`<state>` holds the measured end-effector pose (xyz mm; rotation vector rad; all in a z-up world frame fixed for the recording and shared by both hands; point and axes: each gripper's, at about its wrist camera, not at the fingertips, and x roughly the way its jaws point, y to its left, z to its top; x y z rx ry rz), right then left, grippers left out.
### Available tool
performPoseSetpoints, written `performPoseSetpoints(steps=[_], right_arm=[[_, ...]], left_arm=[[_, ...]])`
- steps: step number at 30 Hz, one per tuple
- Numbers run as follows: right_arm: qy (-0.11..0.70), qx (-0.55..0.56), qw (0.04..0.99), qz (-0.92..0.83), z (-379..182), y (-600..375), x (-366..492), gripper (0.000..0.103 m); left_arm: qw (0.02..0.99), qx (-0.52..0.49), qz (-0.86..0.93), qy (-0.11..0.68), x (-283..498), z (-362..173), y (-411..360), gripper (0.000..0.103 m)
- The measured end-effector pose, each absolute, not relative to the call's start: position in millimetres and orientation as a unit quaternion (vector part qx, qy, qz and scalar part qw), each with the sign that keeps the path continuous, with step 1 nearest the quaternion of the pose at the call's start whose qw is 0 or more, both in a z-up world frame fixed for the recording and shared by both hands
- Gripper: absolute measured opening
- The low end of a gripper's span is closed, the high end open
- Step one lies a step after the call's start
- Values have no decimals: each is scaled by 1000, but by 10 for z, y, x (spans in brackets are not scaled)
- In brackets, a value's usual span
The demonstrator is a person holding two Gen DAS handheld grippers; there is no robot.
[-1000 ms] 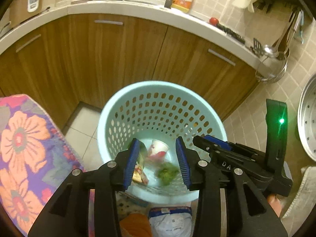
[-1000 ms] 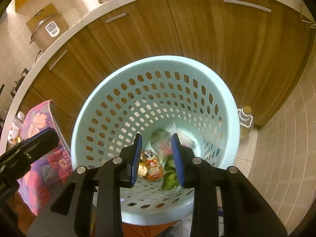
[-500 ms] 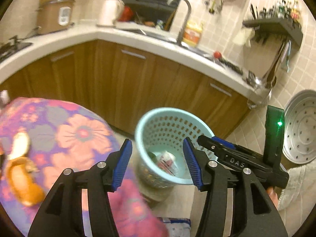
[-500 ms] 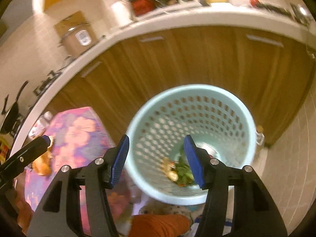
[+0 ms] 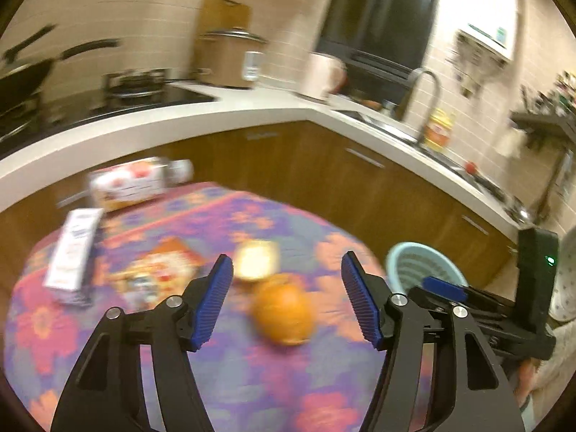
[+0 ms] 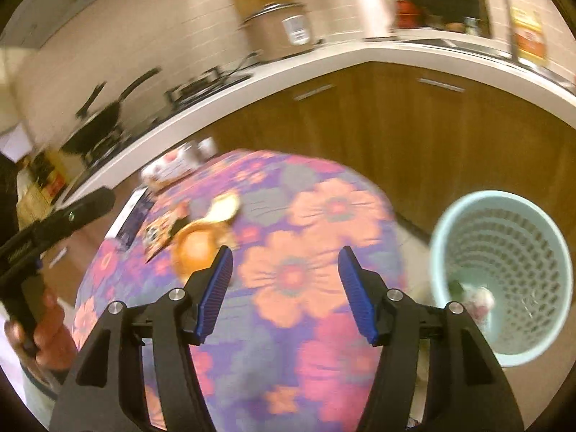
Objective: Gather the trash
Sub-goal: 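Return both tools to the table toward the snack bag and orange peel, then grasp the panda snack bag with the left tool while the right tool grasps the orange peel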
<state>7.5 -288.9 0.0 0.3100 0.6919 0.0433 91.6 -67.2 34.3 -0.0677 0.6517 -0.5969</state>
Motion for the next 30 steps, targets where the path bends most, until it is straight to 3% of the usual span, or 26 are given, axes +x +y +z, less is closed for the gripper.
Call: performPoseSetpoints(steps=[3,6,16,27,29,30], right_arm=[[346,139,927,39,-22,-2602,180,59],[353,129,926,45,-34,-2421,281,60],[365,102,924,45,-234,-2035,646,82],[342,144,928,28,-340,-2266,558,81],[351,151,924,27,-332,-2328,624,78],[359,148,921,30,-339,-2326,678,70]], left_arm=[[908,-41,-263,324,1028,258,-324,64],[900,-43,-263,345,1180,114,-104,73],[885,32,-248,392,1563,-384,-149,73],[877,38,-239,415,1767,-670,-156,73],[878,34,-237,414,1782,-688,-144,73],[878,31,-235,416,1799,-698,-141,73]])
